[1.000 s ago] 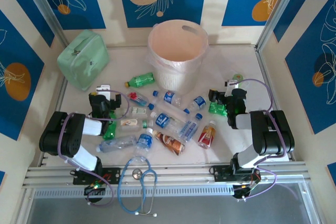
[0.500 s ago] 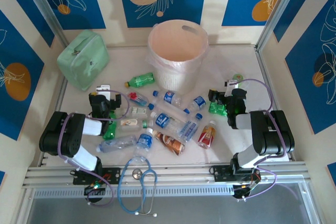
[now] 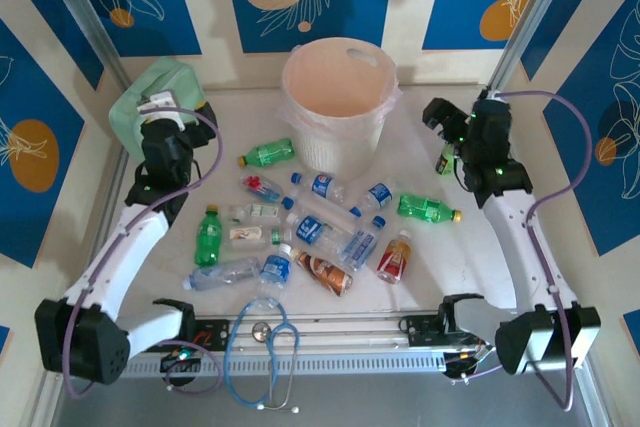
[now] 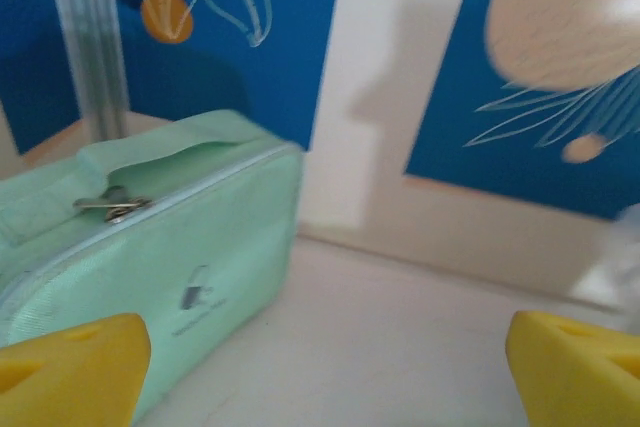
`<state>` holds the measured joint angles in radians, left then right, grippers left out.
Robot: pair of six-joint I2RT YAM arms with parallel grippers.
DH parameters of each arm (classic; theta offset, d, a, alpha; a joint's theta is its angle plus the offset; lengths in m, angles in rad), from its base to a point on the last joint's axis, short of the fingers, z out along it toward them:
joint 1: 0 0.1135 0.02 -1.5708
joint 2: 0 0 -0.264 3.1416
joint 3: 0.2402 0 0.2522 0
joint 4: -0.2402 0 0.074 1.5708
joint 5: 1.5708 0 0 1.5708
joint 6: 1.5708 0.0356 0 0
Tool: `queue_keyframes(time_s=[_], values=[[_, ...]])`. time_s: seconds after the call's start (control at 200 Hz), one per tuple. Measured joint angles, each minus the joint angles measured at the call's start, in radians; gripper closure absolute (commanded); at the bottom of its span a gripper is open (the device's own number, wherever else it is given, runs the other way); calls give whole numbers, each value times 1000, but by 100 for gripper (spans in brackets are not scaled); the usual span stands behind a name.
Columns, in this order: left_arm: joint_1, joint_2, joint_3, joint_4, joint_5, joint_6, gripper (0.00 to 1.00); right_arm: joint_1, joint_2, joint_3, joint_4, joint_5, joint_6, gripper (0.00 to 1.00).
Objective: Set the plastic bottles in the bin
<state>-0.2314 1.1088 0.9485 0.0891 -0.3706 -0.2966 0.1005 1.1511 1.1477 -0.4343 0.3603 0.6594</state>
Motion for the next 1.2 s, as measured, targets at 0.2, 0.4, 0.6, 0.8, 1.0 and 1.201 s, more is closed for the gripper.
queue_keyframes(time_s=[0.2,0.4,0.6,0.8,1.0,1.201], values=[[-191,-38,8,-253,60,-113,18,274,123,80,-513,121,157,6],[-317,6,9,-409,103,-188,24,477,88,25,-778,140,342,9],[-430,101,63,-481,112,-227,28,492,76,-195,-780,2,422,12],[-504,126,93,-495,108,-249,28,459,105,-293,-675,-142,404,12],[-507,123,93,-502,91,-249,27,401,115,-331,-583,-217,377,17],[-507,111,93,-521,61,-253,27,360,161,-360,-529,-239,349,19]])
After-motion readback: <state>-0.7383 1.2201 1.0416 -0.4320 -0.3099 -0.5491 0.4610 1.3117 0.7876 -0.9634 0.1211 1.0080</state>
